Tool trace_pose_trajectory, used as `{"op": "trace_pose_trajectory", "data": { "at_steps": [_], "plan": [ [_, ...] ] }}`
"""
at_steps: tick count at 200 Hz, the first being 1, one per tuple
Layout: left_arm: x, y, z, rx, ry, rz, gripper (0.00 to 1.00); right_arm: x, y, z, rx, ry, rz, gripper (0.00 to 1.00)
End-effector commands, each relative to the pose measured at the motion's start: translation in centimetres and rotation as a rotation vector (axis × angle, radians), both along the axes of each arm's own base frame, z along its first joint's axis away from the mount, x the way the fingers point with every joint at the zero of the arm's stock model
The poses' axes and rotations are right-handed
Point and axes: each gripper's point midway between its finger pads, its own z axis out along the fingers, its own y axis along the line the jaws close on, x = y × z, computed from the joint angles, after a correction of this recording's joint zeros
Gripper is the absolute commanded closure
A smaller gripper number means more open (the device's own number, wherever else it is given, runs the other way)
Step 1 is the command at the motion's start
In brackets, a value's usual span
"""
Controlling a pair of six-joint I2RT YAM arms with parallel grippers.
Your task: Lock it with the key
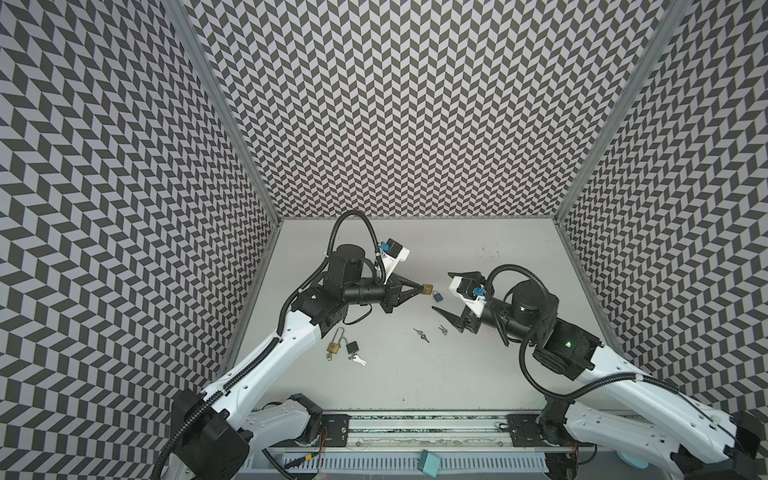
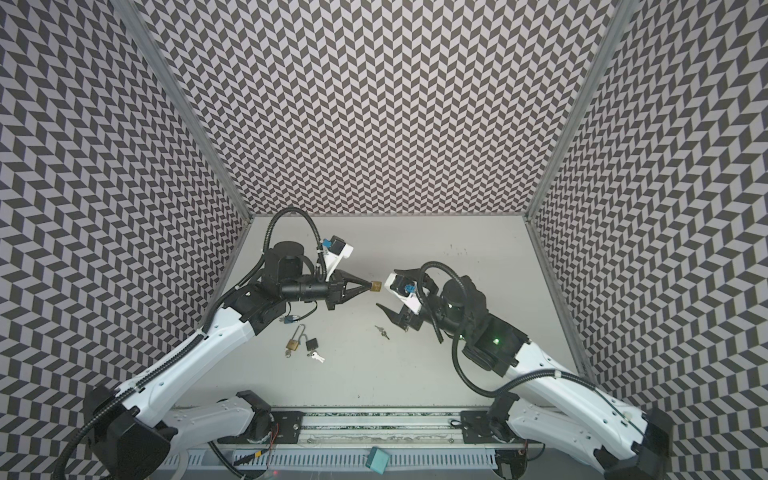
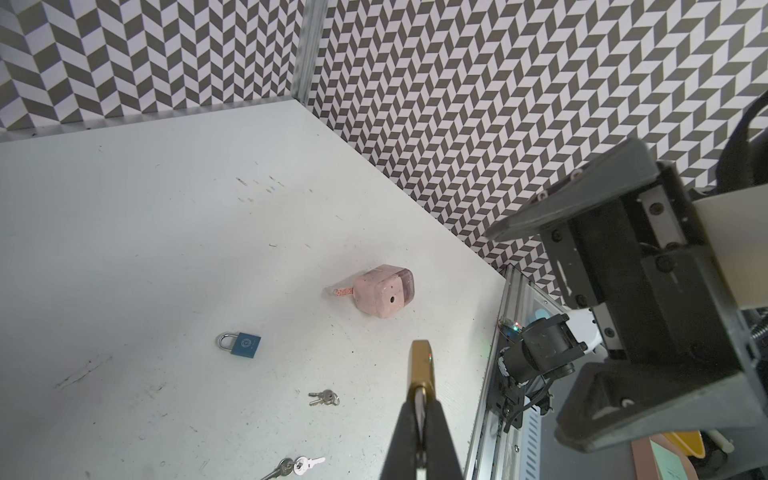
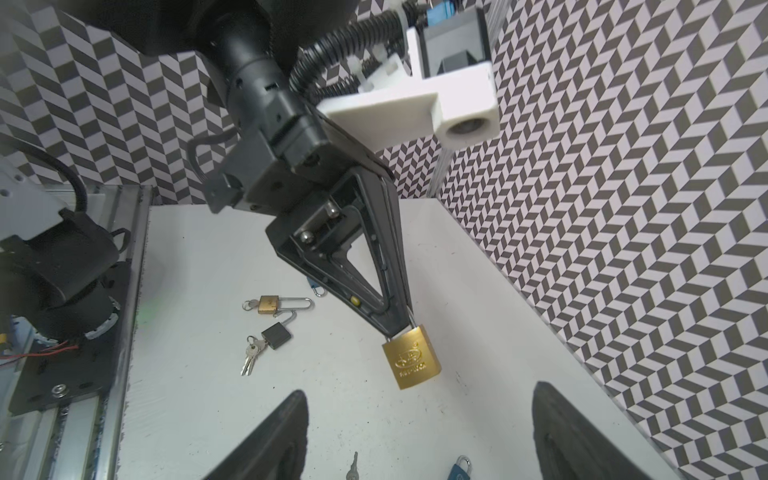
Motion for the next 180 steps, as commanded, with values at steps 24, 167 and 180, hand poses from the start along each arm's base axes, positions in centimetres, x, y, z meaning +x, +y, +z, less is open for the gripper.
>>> {"op": "trace_pose_trajectory", "data": {
  "at_steps": [24, 167, 180],
  "plan": [
    [-1.0, -0.3, 2.3, -0.022, -0.066, -0.057, 1.0, -0.6, 1.4, -0.1, -0.131, -0.115, 0.05, 0.26],
    [-1.8, -1.2, 2.4, -0.024, -0.061, -0.091, 1.0, 0.9, 2.5, -1.1, -0.17, -0.138, 0.012, 0.55],
    [-1.8, -1.3, 2.5, -0.025, -0.062, -0.092, 1.0, 1.0, 2.6, -1.2, -0.172, -0.134, 0.014, 0.56]
  ]
}}
